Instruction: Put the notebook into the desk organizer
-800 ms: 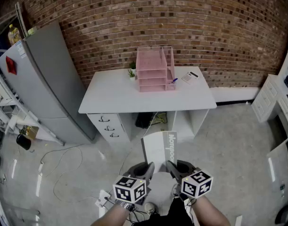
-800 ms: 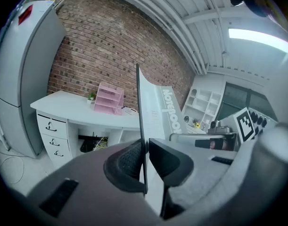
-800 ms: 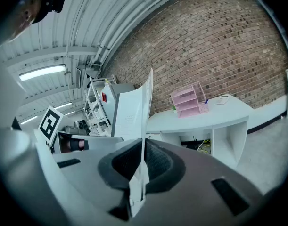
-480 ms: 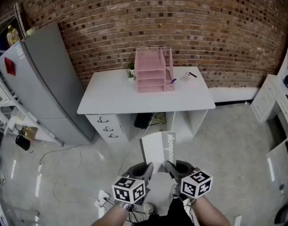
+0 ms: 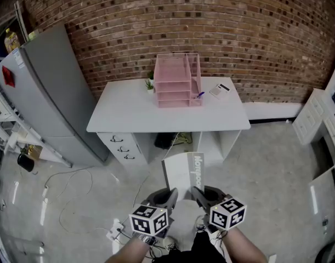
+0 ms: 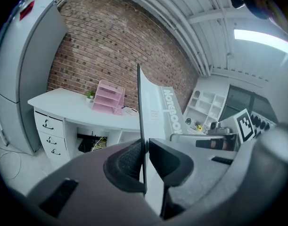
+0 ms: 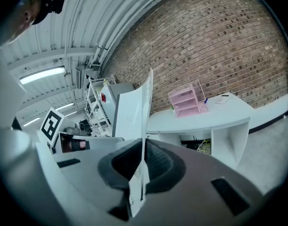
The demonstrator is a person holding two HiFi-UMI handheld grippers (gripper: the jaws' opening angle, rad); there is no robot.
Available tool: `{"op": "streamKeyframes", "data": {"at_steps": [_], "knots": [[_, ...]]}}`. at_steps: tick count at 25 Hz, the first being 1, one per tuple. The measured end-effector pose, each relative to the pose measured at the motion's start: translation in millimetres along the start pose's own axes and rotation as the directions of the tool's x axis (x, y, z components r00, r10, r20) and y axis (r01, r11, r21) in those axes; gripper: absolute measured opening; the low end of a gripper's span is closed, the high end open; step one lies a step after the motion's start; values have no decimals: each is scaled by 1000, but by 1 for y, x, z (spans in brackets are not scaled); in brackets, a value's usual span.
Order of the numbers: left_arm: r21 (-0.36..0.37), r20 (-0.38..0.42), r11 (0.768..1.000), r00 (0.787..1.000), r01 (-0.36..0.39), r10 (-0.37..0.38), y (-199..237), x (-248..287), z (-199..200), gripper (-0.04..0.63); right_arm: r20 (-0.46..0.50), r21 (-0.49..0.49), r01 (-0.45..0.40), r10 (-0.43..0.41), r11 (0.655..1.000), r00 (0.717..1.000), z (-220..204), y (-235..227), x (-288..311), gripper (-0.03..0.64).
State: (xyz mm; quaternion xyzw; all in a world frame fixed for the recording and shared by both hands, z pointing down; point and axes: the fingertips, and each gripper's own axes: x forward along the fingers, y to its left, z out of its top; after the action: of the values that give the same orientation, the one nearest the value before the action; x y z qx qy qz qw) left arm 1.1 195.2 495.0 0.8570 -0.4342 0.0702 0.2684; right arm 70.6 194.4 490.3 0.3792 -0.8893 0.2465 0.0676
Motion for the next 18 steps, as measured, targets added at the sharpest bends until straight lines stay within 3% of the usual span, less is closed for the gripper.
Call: {"op": "streamKeyframes", "data": {"at_steps": [18], "knots": [[-40, 36, 993, 993, -111, 112, 0, 105, 49, 32, -35, -19, -116, 115, 993, 993, 59, -104, 27, 14]]}}
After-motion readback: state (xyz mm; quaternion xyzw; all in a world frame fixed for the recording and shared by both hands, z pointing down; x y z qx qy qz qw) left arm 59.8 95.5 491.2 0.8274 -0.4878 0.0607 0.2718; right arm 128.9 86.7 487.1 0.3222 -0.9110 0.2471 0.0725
